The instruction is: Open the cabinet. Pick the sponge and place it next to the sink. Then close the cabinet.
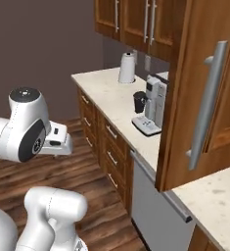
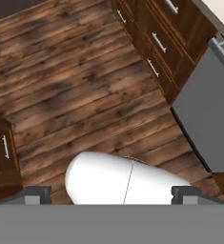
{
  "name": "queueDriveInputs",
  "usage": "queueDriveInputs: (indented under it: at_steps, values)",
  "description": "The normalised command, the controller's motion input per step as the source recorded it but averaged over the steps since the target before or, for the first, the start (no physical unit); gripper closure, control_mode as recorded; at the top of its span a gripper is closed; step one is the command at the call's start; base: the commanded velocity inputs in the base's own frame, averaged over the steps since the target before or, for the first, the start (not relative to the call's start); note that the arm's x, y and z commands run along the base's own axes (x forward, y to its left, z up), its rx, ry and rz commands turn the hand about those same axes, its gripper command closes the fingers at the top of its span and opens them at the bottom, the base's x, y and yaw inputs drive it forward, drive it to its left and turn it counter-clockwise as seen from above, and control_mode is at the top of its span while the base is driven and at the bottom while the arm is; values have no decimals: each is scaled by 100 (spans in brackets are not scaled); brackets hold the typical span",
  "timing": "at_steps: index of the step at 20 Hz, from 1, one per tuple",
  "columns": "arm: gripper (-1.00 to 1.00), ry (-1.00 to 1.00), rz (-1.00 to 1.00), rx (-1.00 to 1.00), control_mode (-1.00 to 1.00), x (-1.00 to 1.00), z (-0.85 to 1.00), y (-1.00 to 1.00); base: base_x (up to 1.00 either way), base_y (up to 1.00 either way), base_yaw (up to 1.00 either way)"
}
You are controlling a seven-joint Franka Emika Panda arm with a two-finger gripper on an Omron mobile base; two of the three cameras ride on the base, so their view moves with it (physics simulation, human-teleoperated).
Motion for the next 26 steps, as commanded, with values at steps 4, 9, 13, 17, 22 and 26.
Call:
queueDriveInputs:
  at_steps: [4, 9, 13, 17, 22, 26]
  values:
    - [-100, 0, 0, 0, 100, 0, 0, 0, 0, -15, -53]
    - [-100, 0, 0, 0, 100, 0, 0, 0, 2, -8, -61]
    - [-100, 0, 0, 0, 100, 0, 0, 0, 32, 0, -64]
    - [-100, 0, 0, 0, 100, 0, 0, 0, 37, 0, -71]
    - [-100, 0, 0, 0, 100, 0, 0, 0, 44, 0, -61]
    - [-100, 0, 0, 0, 100, 0, 0, 0, 28, 12, -13]
